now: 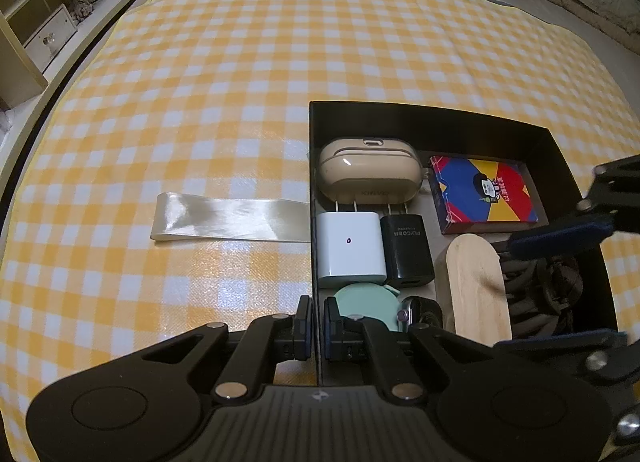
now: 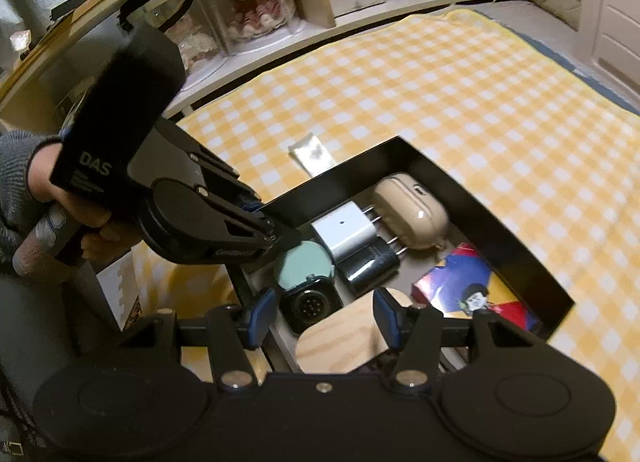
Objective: Organize rigid objects
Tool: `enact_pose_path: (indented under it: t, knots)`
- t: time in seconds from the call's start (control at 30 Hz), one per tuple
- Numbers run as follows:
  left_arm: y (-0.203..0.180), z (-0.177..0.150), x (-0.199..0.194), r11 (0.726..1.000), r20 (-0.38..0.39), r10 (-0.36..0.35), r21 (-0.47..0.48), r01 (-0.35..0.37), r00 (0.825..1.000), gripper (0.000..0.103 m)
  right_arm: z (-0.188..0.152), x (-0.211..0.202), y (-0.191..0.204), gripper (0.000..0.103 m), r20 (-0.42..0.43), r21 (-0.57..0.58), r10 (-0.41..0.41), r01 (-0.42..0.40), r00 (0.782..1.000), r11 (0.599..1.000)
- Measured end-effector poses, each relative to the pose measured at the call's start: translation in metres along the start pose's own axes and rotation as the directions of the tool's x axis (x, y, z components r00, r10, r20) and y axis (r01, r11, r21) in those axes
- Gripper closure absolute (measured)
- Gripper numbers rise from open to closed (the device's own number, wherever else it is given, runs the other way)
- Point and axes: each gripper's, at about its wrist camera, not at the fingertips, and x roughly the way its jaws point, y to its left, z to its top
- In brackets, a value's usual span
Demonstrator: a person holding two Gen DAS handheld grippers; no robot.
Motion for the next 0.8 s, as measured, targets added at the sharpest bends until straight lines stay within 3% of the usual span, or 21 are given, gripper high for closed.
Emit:
enact_pose_path:
  t: [0.4,0.57,0.7,0.8]
  knots:
    - [-0.002,-0.001,-0.003,1.0,0.009,0.016,0.012,-0.016,1.0,0.098,-0.008,-0.044,0.01,0.041,0.071,0.059,-0.133,0.129,0.989,0.99]
    - [-0.004,-0.005,-0.007,1.0,0.011,0.013,0.002,-0.013,1.0,0.098,-0.012,-0.064,0.016,0.027,0.094,0.12,-0.214,0.203,0.972,0.972]
    - [-0.005,-0.006,-0.009,1.0,0.015,0.023,0.009,-0.023,1.0,0.098,-0.015,-0.077,0.019,0.02,0.112,0.191,-0.286,0.262,0.952,0.946]
    - [-0.003,-0.007,-0.012,1.0,0.019,0.025,0.01,-0.025,1.0,0.098,-0.02,-0.088,0.019,0.008,0.137,0.247,-0.345,0.306,0.928,0.919]
